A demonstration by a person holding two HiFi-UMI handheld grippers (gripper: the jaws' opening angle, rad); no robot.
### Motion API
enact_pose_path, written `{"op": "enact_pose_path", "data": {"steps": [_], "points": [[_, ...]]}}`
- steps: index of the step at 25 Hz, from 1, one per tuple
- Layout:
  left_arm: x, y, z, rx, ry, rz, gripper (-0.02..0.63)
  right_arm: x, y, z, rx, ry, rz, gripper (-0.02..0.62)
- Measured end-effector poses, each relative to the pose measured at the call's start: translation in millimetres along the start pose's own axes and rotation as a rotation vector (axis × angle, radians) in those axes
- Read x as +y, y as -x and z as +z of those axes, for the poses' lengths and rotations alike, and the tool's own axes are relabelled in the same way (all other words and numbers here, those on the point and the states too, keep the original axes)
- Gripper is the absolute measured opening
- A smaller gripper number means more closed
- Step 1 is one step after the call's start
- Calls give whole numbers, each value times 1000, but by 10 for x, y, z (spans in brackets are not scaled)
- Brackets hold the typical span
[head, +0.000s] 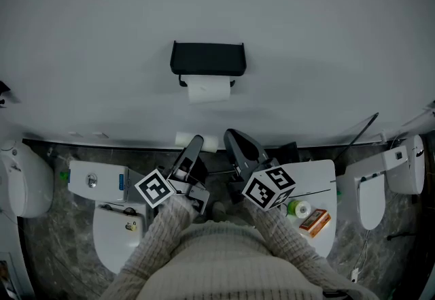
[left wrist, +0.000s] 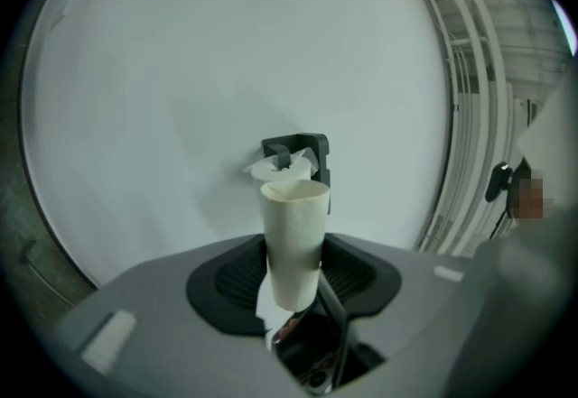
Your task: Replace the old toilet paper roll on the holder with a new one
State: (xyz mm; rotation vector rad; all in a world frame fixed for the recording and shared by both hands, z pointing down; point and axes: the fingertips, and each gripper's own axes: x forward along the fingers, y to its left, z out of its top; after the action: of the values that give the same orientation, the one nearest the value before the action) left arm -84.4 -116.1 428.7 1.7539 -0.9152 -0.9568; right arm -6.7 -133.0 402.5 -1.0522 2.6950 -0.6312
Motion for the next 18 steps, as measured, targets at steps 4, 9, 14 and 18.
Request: {"op": "enact_pose_path", "data": {"steps": [4,9,14,18], "points": [[13,18,-34,-2,5,12,175,-8,23,-33,23,13,1,-6],[12,48,-29,-17,2,18,175,-40,47,-68,32,-15,-5,-6],[-25,39,-58,-11,-2,11,175,-8,69,-88,41,-22,4,-6],[-42,31,-79,-7,-3,10,175,1,94,-120,49,-32,1,-8]]}}
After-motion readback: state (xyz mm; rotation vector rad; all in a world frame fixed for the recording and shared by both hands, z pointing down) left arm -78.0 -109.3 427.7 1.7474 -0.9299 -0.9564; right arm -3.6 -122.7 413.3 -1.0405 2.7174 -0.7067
